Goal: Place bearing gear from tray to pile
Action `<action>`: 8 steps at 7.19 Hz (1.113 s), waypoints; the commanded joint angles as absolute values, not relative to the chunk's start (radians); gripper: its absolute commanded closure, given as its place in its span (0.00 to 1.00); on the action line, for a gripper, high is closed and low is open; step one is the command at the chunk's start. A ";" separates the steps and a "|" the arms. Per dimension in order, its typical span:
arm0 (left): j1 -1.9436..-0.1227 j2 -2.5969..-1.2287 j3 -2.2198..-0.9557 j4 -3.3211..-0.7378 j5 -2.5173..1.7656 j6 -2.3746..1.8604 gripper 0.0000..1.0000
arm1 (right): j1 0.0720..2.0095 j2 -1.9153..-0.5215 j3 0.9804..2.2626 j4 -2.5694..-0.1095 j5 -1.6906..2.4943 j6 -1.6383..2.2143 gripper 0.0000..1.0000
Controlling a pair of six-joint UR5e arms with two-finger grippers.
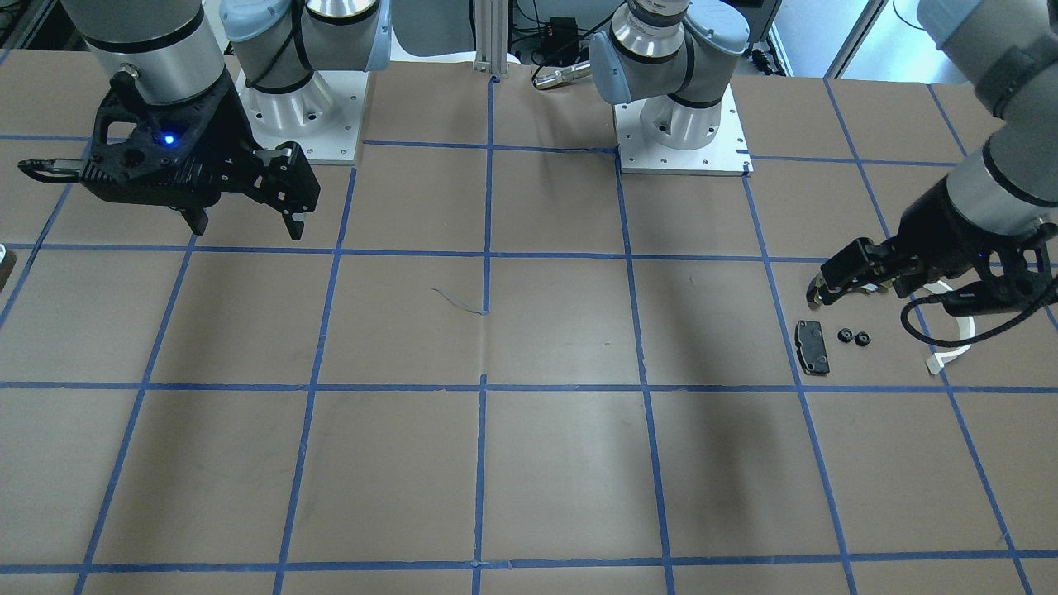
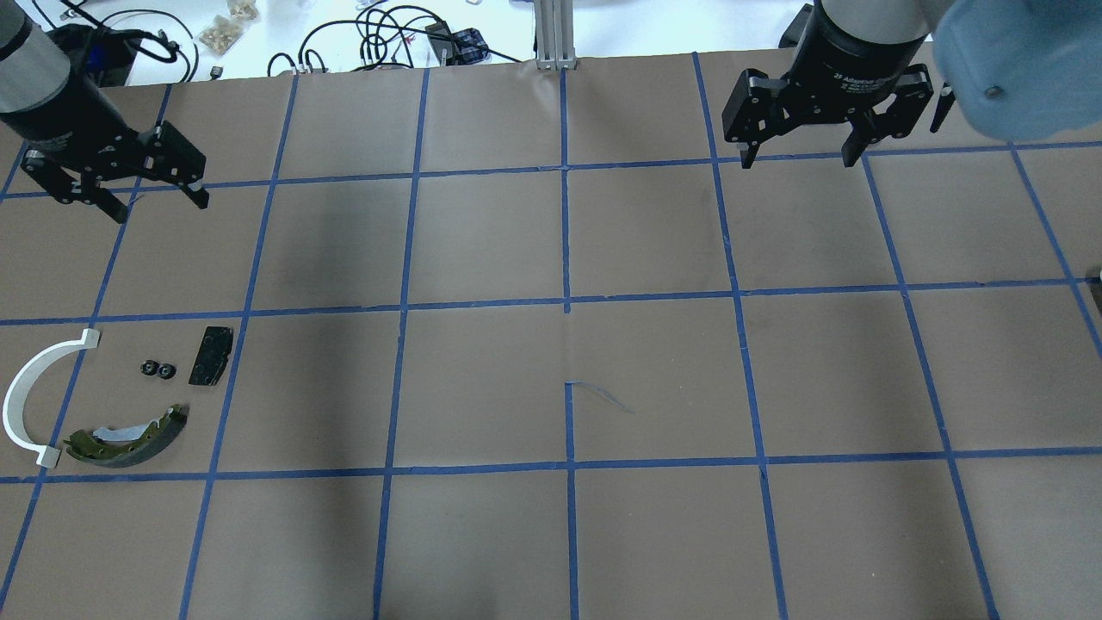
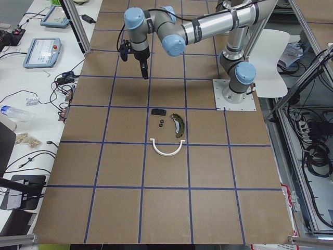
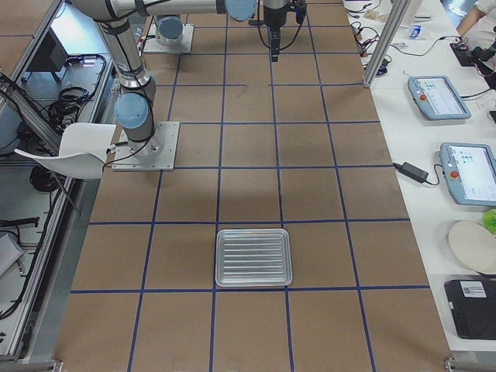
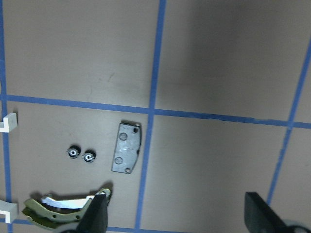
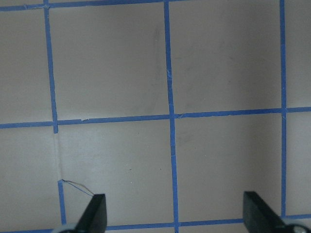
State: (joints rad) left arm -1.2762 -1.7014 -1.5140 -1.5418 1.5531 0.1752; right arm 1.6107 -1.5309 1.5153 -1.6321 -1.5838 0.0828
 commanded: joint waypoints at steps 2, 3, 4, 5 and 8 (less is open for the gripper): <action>-1.515 -1.651 -1.503 -1.611 1.586 0.123 0.00 | 1.611 -1.531 1.516 -1.631 -1.585 0.083 0.00; -1.561 -1.641 -1.509 -1.611 1.583 0.123 0.00 | 1.611 -1.531 1.516 -1.631 -1.585 0.083 0.00; -1.574 -1.640 -1.503 -1.612 1.571 0.120 0.00 | 1.611 -1.531 1.516 -1.632 -1.585 0.083 0.00; -1.575 -1.631 -1.502 -1.615 1.542 0.101 0.00 | 1.611 -1.531 1.516 -1.632 -1.585 0.083 0.00; -1.557 -1.589 -1.509 -1.672 1.548 0.107 0.00 | 1.611 -1.531 1.516 -1.632 -1.585 0.083 0.00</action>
